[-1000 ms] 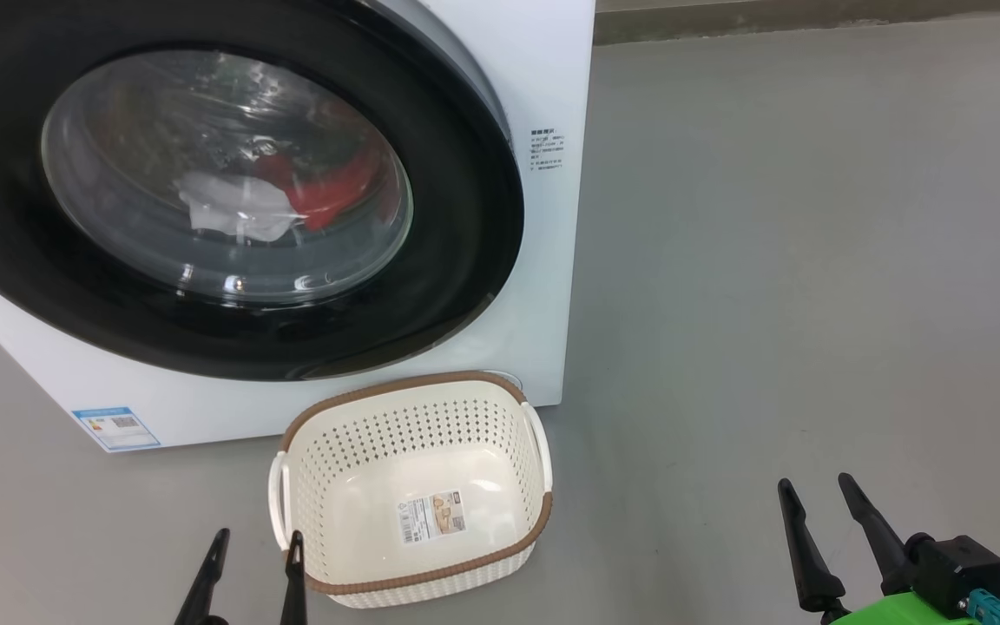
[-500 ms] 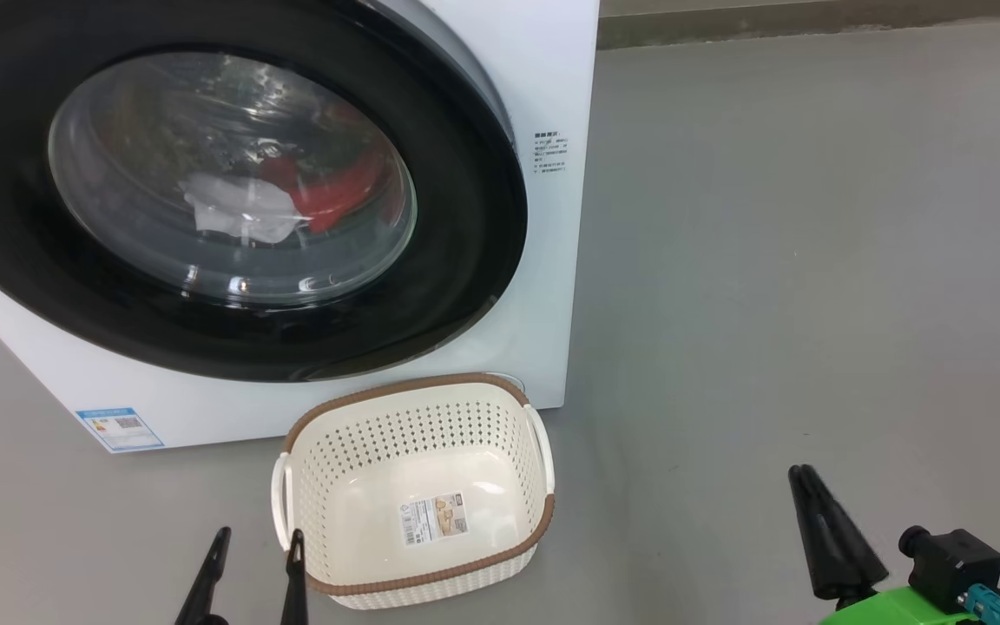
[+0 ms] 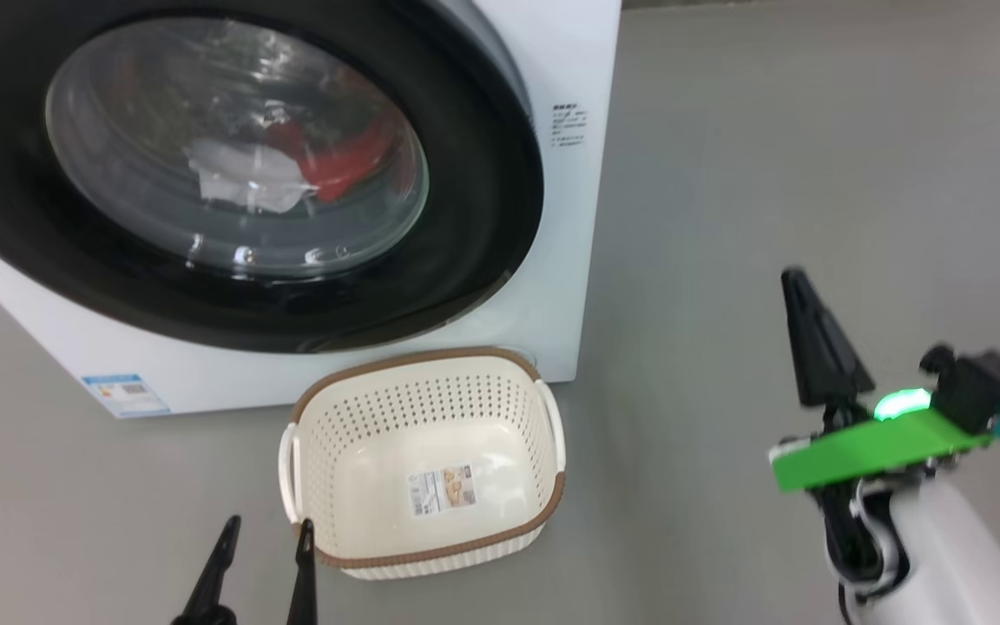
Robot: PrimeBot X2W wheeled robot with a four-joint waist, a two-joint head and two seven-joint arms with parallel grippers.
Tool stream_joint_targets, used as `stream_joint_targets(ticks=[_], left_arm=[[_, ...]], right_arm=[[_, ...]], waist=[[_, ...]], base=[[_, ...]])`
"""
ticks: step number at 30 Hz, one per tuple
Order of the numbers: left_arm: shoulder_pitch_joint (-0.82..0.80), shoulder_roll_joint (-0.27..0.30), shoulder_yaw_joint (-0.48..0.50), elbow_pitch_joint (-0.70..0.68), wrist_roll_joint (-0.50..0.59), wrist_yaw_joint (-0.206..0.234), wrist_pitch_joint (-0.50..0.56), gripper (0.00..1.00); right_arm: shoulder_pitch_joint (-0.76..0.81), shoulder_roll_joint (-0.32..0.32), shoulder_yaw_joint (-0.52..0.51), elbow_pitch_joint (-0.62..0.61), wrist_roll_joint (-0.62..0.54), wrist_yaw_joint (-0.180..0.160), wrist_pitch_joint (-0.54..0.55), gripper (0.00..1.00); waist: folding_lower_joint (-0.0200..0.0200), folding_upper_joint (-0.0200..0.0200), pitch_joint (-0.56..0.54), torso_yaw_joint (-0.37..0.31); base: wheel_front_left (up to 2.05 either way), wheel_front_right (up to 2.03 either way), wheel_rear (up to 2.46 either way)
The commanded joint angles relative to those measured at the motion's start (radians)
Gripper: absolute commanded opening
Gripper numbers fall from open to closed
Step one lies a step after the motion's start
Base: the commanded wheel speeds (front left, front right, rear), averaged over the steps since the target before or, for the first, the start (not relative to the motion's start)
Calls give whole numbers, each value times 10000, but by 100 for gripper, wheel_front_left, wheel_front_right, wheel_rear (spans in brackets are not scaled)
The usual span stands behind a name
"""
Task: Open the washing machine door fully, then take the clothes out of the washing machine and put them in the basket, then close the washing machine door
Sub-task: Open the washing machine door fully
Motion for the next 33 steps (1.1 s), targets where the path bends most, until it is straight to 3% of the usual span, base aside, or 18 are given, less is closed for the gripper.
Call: stream_joint_targets(ticks=[1,8,14,19,25,33], left_arm=[[-472,33,255,-297,-65,-92,-124,100],[-887,20,1,-353,-160,-189,-124,100],[-1311,17,-278,-363,-412,-148,-124,100],[-1714,16,-487,-351,-597,-122,-124,100],[-2370,15,-796,-327,-896,-75,-124,100],[-2859,15,-1119,-244,-1101,-65,-124,100]], right_arm=[[-515,-129,316,-158,183,-7,-63,0],[-2049,-626,807,313,1174,-7,-63,0],[-3123,-1204,1398,701,2961,-7,-63,0],[-4065,-1876,2474,794,4823,-7,-17,0],[-5499,-2742,3588,587,7089,-7,679,0],[-6675,-3228,4037,694,8775,-7,1863,0]], waist=[[0,0,227,196],[0,0,931,675],[0,0,1632,1080],[0,0,2273,1369],[0,0,3189,1713],[0,0,3865,2007]], base=[[0,0,0],[0,0,0],[0,0,0],[0,0,0],[0,0,0],[0,0,0]])
